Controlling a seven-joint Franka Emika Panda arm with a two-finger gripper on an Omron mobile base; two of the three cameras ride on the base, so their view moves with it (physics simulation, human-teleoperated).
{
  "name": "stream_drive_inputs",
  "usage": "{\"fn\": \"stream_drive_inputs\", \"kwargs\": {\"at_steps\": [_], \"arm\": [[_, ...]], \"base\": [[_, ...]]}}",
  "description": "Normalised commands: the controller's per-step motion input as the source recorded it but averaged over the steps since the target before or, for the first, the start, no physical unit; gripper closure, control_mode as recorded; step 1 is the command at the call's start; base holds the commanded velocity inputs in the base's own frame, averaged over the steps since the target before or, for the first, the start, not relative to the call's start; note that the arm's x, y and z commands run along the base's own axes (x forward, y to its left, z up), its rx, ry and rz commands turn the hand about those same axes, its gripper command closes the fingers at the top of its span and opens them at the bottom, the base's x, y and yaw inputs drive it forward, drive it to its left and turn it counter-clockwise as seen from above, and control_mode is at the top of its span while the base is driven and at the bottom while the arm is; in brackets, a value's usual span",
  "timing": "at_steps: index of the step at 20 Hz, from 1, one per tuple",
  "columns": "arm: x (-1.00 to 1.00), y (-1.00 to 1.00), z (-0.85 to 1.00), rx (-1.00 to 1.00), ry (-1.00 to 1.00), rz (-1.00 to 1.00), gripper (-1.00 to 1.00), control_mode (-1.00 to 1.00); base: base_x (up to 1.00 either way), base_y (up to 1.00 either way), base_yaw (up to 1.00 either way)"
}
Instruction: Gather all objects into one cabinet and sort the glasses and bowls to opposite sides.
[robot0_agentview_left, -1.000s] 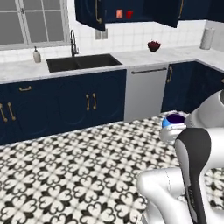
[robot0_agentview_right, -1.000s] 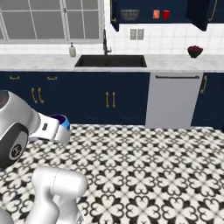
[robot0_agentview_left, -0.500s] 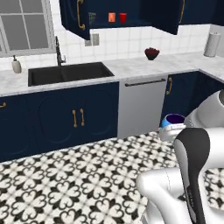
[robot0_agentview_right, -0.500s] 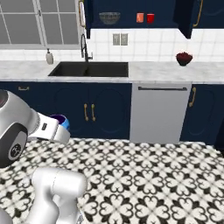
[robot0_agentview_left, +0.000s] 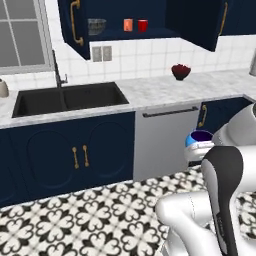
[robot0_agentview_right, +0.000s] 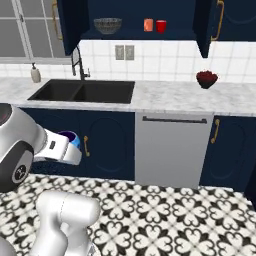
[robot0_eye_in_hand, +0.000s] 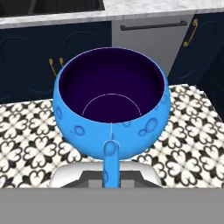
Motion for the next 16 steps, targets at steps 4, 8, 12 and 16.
{"fn": "stream_drive_inputs", "kwargs": {"at_steps": [4, 8, 12, 16], "arm": [[0.0, 0.0, 0.0, 0.0, 0.0, 0.0, 1.0, 1.0], [0.0, 0.0, 0.0, 0.0, 0.0, 0.0, 1.0, 1.0], [0.0, 0.0, 0.0, 0.0, 0.0, 0.0, 1.0, 1.0], [0.0, -0.05, 0.0, 0.02, 0.0, 0.0, 1.0, -1.0]], "base": [[1.0, -0.41, 0.2], [0.76, -0.52, 0.11], [0.17, -0.19, 0.0], [0.0, 0.0, 0.0]]}}
